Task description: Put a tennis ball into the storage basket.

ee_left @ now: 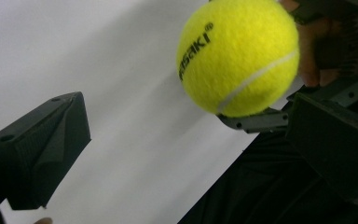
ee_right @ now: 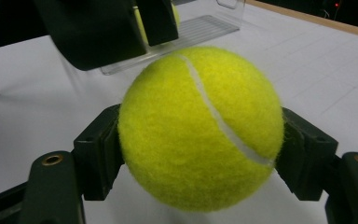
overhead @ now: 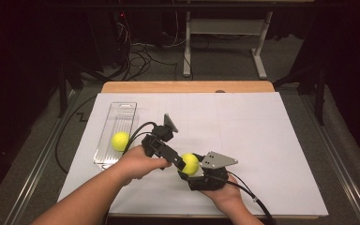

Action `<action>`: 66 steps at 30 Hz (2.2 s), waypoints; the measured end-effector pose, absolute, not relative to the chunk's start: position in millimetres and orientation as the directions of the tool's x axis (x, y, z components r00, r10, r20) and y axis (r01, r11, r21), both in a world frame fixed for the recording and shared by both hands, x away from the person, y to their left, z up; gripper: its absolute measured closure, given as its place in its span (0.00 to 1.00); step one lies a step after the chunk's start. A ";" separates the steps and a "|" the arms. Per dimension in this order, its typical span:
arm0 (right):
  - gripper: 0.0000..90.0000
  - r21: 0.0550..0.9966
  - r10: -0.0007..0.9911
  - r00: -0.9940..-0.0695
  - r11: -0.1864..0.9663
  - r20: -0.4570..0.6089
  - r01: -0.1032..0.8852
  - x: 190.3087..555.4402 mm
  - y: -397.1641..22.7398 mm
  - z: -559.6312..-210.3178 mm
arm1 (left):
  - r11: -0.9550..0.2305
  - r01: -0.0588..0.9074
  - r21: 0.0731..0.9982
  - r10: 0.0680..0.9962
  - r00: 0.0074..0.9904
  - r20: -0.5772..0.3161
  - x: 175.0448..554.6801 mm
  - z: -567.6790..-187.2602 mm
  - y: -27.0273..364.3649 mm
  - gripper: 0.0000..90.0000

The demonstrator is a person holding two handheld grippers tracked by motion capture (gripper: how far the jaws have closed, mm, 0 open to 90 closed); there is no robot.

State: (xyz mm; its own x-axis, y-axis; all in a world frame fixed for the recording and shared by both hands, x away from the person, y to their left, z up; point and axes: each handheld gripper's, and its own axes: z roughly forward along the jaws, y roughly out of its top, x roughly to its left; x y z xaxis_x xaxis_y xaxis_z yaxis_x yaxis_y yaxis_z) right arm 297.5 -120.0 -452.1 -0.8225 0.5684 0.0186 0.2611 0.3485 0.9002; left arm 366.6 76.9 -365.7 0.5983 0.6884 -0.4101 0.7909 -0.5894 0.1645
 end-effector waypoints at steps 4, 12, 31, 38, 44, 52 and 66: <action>0.30 0.900 0.568 -0.823 0.351 0.014 0.258 296.0 -118.1 -452.7 | -0.593 0.788 0.165 0.684 0.601 -0.412 365.8 -365.9 75.2 0.01; 0.30 0.898 0.564 -0.825 0.359 0.008 0.255 297.0 -116.1 -454.0 | -0.598 0.785 0.160 0.681 0.604 -0.416 364.9 -368.0 69.3 0.01; 0.30 0.903 0.554 -0.832 0.353 0.010 0.247 295.5 -112.2 -452.4 | -0.594 0.789 0.156 0.682 0.597 -0.421 366.4 -373.5 58.8 0.02; 0.30 0.906 0.549 -0.836 0.351 0.007 0.238 295.0 -111.0 -451.3 | -0.607 0.780 0.150 0.677 0.607 -0.417 366.6 -376.1 52.5 0.03; 0.30 0.906 0.545 -0.839 0.350 0.009 0.237 294.7 -110.5 -450.7 | -0.604 0.783 0.145 0.679 0.602 -0.420 367.3 -377.8 51.3 0.03; 0.30 0.908 0.542 -0.840 0.347 0.008 0.233 293.9 -109.4 -449.4 | -0.610 0.780 0.138 0.674 0.602 -0.429 366.4 -381.3 47.1 0.05; 0.30 0.910 0.542 -0.840 0.344 0.011 0.234 293.4 -109.2 -448.9 | -0.602 0.786 0.140 0.660 0.589 -0.466 365.8 -383.7 47.4 0.17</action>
